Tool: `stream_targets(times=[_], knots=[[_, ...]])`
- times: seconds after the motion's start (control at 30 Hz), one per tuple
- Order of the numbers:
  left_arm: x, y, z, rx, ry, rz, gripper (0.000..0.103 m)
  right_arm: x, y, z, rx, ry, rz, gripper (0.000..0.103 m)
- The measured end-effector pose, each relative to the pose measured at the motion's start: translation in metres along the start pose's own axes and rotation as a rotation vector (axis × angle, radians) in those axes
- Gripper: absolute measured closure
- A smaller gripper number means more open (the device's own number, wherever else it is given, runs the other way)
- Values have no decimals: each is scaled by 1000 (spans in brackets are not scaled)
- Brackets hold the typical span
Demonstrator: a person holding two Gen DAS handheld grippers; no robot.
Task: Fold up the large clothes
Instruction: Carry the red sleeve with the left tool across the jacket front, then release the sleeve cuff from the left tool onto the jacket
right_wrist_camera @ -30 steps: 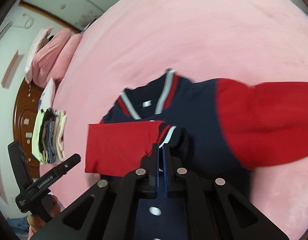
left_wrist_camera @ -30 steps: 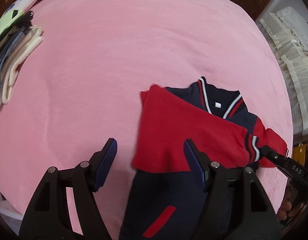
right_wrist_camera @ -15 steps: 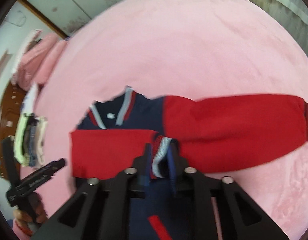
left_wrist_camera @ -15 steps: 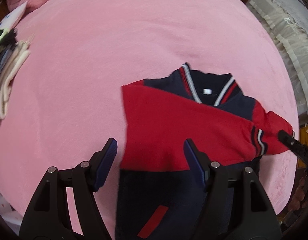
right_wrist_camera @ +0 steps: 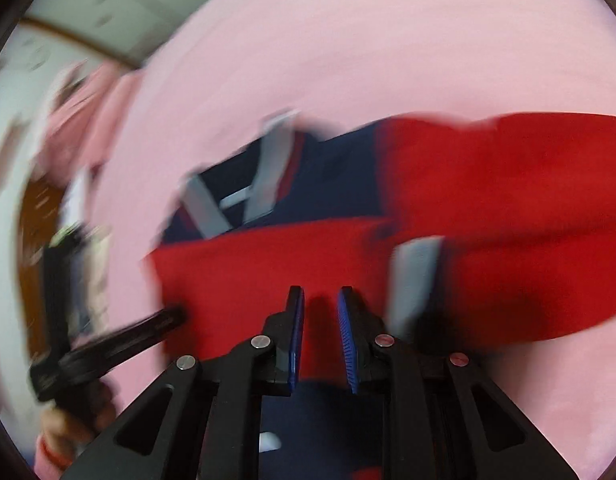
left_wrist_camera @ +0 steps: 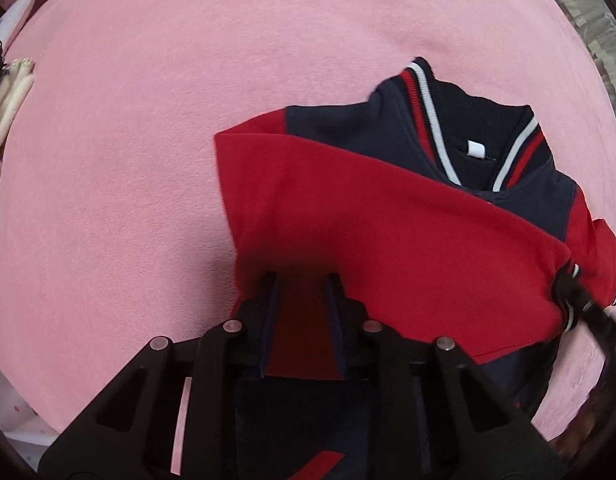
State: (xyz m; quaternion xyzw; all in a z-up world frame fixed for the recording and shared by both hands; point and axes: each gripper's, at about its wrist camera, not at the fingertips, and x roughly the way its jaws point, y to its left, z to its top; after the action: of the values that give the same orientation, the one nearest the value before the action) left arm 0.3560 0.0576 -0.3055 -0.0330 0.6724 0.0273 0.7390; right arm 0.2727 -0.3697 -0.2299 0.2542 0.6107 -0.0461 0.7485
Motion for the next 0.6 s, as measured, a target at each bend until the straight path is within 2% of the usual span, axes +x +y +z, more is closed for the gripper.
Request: stream_targets(times=[0.03, 0.1, 0.17, 0.27, 0.33, 0.4, 0.53, 0.6], knots=[[-1, 1, 0, 8, -5, 13, 81, -6, -8, -1, 20, -20, -8, 85], [-5, 5, -1, 2, -10, -7, 81, -21, -28, 4, 64, -63, -15, 85], [-13, 10, -3, -20, -20, -53, 81, -26, -29, 3, 55, -41, 34, 85], [-26, 11, -12, -7, -36, -143, 81, -33, -7, -12, -29, 10, 143, 85], [-27, 11, -17, 6, -19, -196, 81, -31, 18, -26, -113, 26, 198, 85], [-20, 10, -22, 15, 22, -198, 81, -22, 41, -38, -152, 29, 232, 85], [-15, 17, -32, 43, -3, -224, 81, -1, 54, -48, -98, -14, 172, 85], [-13, 21, -35, 40, -11, -241, 81, 0, 48, -50, -73, -76, 92, 85]])
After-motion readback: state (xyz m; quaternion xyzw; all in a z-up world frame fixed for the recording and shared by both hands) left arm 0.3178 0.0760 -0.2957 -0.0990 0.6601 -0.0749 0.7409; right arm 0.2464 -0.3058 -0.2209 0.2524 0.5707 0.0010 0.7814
